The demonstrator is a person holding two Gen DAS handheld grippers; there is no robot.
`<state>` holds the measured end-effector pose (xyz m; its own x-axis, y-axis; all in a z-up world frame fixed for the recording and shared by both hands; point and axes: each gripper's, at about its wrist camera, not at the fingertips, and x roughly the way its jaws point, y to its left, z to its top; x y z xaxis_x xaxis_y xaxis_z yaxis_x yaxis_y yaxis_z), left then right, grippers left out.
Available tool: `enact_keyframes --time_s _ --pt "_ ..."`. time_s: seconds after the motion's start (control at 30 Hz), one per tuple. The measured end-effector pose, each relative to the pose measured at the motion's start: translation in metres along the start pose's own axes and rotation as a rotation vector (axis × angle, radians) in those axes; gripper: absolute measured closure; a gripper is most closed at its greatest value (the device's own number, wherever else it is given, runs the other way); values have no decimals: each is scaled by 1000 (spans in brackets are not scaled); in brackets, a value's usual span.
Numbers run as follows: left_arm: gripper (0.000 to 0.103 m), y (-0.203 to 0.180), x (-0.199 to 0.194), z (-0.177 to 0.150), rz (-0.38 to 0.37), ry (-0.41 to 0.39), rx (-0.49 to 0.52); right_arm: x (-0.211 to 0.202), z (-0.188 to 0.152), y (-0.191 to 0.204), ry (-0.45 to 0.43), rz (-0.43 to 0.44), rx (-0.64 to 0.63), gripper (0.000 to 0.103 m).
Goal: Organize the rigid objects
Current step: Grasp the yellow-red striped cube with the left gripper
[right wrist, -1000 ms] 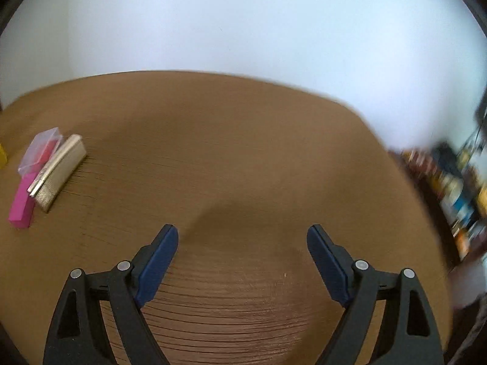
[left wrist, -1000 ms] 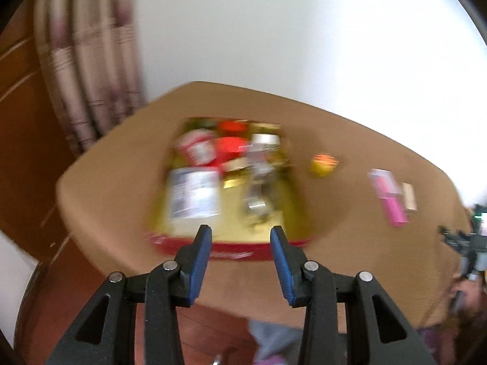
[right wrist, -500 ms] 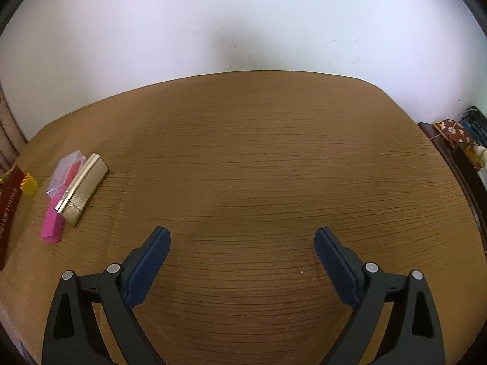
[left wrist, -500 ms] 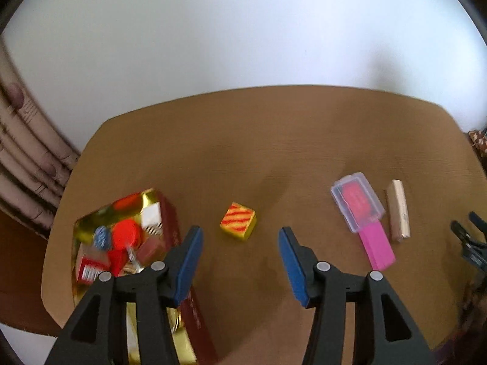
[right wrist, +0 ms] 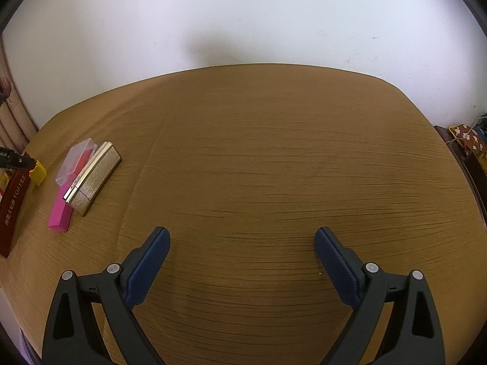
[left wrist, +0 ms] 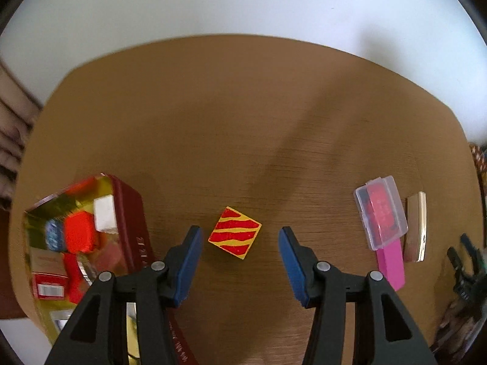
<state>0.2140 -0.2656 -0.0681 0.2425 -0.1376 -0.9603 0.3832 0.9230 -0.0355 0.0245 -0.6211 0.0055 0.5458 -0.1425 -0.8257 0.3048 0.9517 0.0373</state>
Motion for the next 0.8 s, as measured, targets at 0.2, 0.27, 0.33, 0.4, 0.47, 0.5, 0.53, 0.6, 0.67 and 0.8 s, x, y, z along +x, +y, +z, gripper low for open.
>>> enact_keyframes --time_s 0.2,0.27,0.33,0.4,0.47,0.5,0.53,0.6,0.67,0.8 --pt "50 3 16 7 10 43 -12 0 -1 1 3 -2 -2 8" --pt "50 3 22 8 8 55 -13 0 -1 2 4 -3 -3 7" --pt "50 5 26 7 5 61 -24 0 -1 2 6 -3 -3 7" --pt "63 7 28 5 -40 49 -59 0 0 2 7 -5 -2 7" --pt "70 20 28 0 -60 50 -92 1 0 2 8 -6 -2 7" --pt "71 22 26 -3 -68 38 -102 1 0 2 9 -6 -3 6" --pt "71 22 24 -7 -75 31 -112 1 0 2 10 -6 -4 6" --pt "71 24 19 -15 -98 20 -132 1 0 3 12 -8 -5 6" --pt "71 26 11 -27 -118 7 -155 1 0 3 16 -11 -6 6" --pt "71 18 -11 -60 -173 -22 -168 1 0 2 13 -12 -6 6"
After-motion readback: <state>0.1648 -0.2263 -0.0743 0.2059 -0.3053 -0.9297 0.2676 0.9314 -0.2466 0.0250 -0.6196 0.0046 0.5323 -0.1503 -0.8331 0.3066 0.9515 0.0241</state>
